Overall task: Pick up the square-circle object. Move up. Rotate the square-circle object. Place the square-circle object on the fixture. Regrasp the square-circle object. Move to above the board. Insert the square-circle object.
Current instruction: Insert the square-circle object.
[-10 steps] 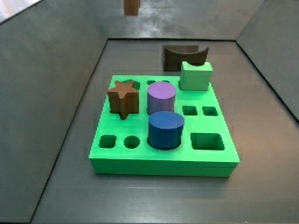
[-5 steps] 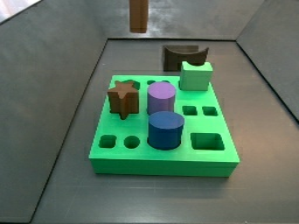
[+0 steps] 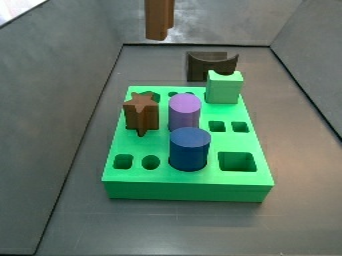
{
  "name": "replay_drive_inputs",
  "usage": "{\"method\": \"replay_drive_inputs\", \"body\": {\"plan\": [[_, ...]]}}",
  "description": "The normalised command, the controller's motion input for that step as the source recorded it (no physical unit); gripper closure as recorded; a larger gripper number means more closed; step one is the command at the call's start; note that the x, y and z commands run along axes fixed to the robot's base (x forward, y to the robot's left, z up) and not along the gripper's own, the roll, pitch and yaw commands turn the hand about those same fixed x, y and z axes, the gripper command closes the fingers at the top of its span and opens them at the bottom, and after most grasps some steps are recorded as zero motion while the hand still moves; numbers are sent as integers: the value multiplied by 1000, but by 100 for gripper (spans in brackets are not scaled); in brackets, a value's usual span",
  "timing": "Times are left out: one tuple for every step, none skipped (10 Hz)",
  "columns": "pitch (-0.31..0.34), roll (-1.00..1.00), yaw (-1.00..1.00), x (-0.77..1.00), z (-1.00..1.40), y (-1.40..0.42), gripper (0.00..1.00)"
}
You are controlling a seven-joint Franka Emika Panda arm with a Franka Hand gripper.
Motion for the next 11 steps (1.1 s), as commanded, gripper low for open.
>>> {"method": "replay_drive_inputs", "body": {"plan": [[-70, 0, -1000, 0, -23, 0, 100], [-60, 0, -1000, 0, -29, 0, 100], [-70, -11, -1000, 0, -74, 0, 100], [-106, -11, -954, 23, -120, -114, 100], [-57, -31, -1000, 0, -57, -103, 100], [-17, 0, -977, 11, -160, -186, 100], [-36, 0, -914, 23, -223, -274, 100], [-57, 0, -900, 37, -234, -274, 100], [-94, 0, -869, 54, -283, -291, 100], [-80, 0, -886, 11, -237, -294, 100], [-131, 0, -849, 0, -291, -326, 100]]}}
